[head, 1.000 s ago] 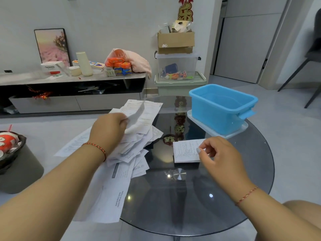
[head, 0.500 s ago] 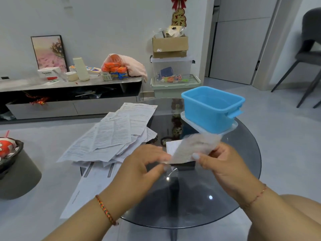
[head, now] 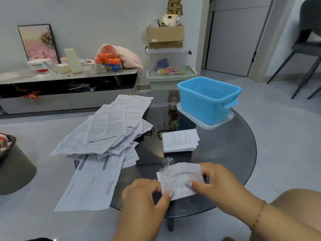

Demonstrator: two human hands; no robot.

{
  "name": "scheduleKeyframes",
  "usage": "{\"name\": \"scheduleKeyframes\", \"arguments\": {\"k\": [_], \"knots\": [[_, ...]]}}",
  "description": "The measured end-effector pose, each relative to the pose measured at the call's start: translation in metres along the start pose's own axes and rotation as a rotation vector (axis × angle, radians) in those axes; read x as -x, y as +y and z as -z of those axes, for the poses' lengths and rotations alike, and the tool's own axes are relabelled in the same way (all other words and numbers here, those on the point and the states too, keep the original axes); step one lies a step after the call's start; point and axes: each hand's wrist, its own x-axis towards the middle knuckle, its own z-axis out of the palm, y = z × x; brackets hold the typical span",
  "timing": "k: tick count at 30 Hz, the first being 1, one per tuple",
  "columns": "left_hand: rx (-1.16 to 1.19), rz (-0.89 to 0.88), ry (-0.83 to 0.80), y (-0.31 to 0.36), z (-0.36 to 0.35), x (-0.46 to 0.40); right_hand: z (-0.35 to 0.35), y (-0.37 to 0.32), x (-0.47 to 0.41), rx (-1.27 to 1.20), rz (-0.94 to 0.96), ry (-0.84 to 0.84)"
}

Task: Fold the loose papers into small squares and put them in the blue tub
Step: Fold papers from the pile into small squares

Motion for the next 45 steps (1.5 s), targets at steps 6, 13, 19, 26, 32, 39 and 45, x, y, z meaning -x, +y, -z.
{"name": "scheduleKeyframes", "arguments": {"k": [6, 13, 19, 26, 32, 39, 45], "knots": [[-0.079, 0.054, 0.13, 0.001, -0.008, 0.002, -0.006, 0.004, -0.003, 0.161, -0.06, 0.037], [-0.083, -0.073, 0.215, -0.005, -0.01, 0.003, -0.008, -0.003, -0.005, 0.341, -0.075, 0.102], [-0.152, -0.545, 0.15, -0.014, -0.017, 0.002, -0.009, -0.003, -0.019, 0.367, 0.133, 0.048], [-0.292, -0.607, 0.15, -0.017, -0.023, 0.01, -0.007, -0.008, -0.02, 0.492, 0.09, 0.008], [-0.301, -0.703, 0.194, -0.019, -0.019, 0.011, 0.003, -0.012, -0.002, 0.527, -0.016, 0.02], [-0.099, -0.593, 0.212, -0.028, -0.019, 0.009, 0.022, -0.01, 0.005, 0.297, 0.2, -0.36], [-0.04, -0.291, 0.285, -0.02, -0.016, 0.012, 0.01, 0.002, -0.007, 0.15, 0.166, -0.165]]}}
